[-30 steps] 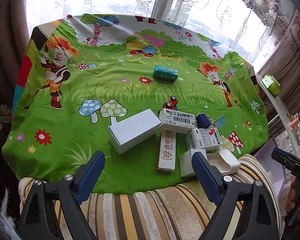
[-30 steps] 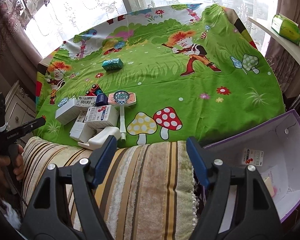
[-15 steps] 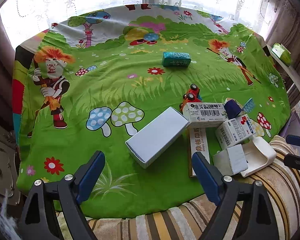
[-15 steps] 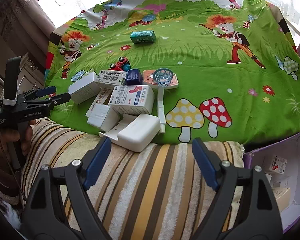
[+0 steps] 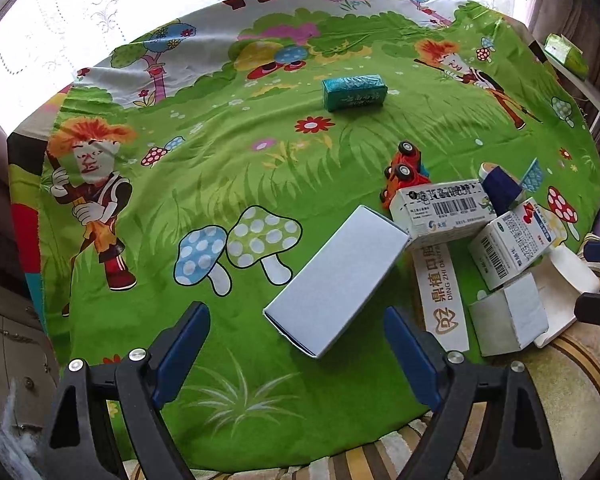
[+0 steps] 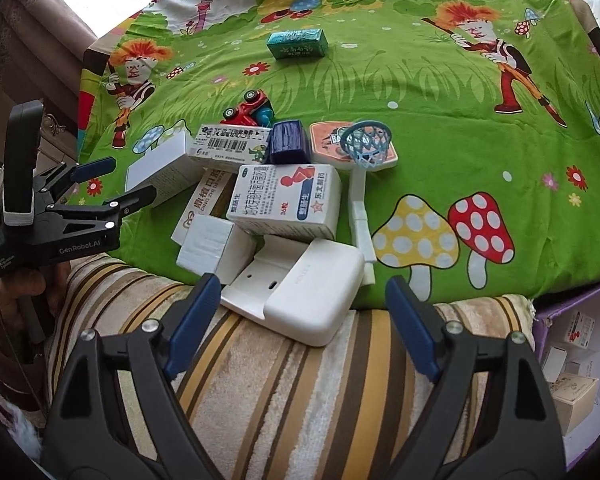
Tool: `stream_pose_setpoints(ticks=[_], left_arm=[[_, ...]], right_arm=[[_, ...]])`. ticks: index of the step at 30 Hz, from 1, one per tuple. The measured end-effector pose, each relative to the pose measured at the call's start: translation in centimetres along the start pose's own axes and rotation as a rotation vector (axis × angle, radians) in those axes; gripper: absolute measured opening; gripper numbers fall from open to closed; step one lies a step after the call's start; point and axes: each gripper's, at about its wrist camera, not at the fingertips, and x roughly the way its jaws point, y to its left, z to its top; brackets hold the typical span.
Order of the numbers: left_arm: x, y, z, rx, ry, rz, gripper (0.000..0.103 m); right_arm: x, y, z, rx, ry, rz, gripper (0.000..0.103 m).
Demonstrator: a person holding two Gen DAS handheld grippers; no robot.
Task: Organize rigid objects
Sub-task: 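Grasp a white box with the left tool while the right tool grasps the white holder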
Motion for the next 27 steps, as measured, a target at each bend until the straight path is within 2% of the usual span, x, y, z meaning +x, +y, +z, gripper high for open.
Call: stream_pose_setpoints(ticks=[5, 7, 8, 10, 11, 13, 15, 16, 18, 27], left_arm=[[0.9, -0.1, 0.3, 0.035, 0.012, 0.009, 0.089], [1.1, -0.2, 0.4, 0.047, 0.016, 0.006, 0.08], [1.3, -0.3, 0.4, 0.053, 0.02, -0.002, 0.072], [1.5, -0.5, 0.4, 0.065, 0.031, -0.026, 0.059], [1.5, -0.6, 0.3, 0.07, 0.035, -0.03, 0.054], [1.4, -0.8, 0.3, 0.073, 0.028, -0.032, 0.052], [1.1, -0.8, 0.2, 0.071, 0.019, -0.048, 0.047], [0.9, -0.7, 0.1, 0.064, 0.016, -0.054, 0.046], [0.8, -0.5, 0.0, 0.047, 0.019, -0.064, 0.044], [-1.4, 1.2, -1.5, -0.08, -0.01, -0.07, 0.042]], right_arm=[[1.1, -0.2, 0.4, 0.018, 0.034, -0.007, 0.086], [1.5, -0.3, 0.5, 0.02, 0.046, -0.014, 0.086], [1.7, -0.3, 0.5, 0.021, 0.049, -0.017, 0.084], [1.9, -0.3, 0.4, 0.019, 0.058, -0.02, 0.071], [2.0, -0.3, 0.3, 0.017, 0.062, -0.022, 0.067], [2.0, -0.3, 0.2, 0.014, 0.065, -0.029, 0.054], [2.0, -0.4, 0.1, 0.016, 0.068, -0.028, 0.047], [2.0, -0.4, 0.1, 0.016, 0.068, -0.025, 0.043], [1.9, -0.5, 0.0, 0.017, 0.066, -0.019, 0.041], [0.3, -0.8, -0.9, 0.014, 0.026, 0.009, 0.041]])
